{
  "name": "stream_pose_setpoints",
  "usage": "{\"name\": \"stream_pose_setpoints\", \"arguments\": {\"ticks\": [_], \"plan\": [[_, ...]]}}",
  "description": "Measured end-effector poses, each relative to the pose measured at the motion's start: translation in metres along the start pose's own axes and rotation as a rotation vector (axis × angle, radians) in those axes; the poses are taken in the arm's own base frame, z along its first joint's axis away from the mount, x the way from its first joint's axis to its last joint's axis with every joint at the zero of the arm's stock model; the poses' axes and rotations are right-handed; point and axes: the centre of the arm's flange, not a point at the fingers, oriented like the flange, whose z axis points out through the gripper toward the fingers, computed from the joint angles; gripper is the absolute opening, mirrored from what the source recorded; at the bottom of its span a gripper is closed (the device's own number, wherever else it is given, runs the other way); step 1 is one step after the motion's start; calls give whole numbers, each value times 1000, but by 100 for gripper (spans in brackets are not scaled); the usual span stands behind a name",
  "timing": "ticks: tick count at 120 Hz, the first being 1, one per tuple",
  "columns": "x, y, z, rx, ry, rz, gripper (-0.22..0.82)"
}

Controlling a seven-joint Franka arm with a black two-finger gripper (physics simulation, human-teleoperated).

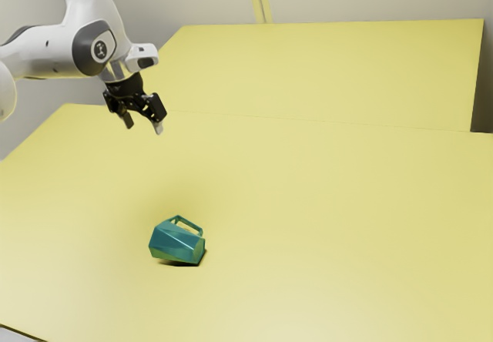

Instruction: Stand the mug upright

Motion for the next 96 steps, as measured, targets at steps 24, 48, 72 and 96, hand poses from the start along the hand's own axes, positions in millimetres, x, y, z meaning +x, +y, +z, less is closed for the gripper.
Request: {"name": "stream_pose_setpoints", "arguments": {"ticks": [24, 48, 72, 96], "plan": [[-25, 8, 28, -135, -15, -30, 60], [-39, 8, 81, -324, -54, -82, 60], [-54, -18, 133, -424, -99, -158, 60], [-60, -16, 157, -478, -108, -157, 60]]}}
